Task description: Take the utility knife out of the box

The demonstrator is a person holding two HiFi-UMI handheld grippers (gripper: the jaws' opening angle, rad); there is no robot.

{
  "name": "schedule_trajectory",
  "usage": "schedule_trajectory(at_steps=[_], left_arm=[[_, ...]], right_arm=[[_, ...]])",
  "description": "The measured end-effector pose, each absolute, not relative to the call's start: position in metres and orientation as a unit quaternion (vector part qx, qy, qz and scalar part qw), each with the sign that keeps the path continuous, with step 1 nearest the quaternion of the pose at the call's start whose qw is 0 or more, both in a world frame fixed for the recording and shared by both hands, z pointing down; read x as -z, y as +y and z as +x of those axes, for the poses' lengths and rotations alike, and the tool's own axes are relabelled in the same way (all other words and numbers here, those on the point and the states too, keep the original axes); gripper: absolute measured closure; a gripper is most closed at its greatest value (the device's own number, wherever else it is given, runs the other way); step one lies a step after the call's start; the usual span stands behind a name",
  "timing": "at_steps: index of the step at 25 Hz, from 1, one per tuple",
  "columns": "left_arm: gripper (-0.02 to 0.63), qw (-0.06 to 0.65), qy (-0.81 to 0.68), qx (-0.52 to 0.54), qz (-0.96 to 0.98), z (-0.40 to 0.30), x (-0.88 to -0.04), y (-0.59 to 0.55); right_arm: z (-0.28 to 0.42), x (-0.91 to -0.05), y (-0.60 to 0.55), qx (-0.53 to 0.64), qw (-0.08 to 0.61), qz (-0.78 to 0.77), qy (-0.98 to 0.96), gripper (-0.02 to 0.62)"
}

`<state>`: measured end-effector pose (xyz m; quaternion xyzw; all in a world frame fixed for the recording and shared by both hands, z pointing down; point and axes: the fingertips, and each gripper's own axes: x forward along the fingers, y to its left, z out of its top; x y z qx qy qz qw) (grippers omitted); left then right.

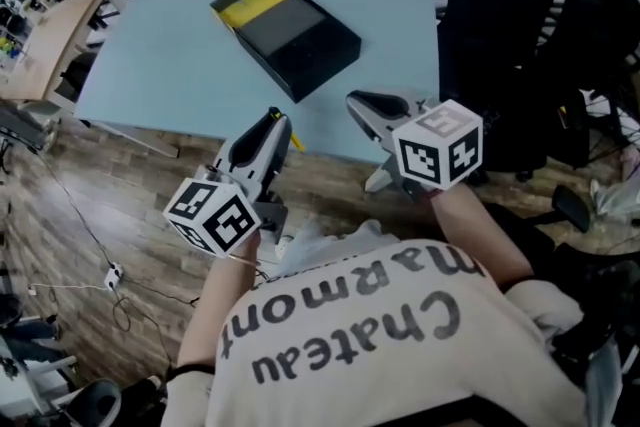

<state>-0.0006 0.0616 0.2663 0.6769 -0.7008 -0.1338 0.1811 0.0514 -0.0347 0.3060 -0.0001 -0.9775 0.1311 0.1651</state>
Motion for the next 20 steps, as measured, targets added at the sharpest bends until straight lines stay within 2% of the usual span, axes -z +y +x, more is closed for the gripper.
schedule_trajectory(at_steps=[20], left_arm=[[0.543, 0.205, -0.715, 0.135, 0.654, 0.006, -0.283, 0.046]], right_arm=[[0.048, -0.331, -0.048, -0.145, 0.186, -0.034, -0.971, 0.548]])
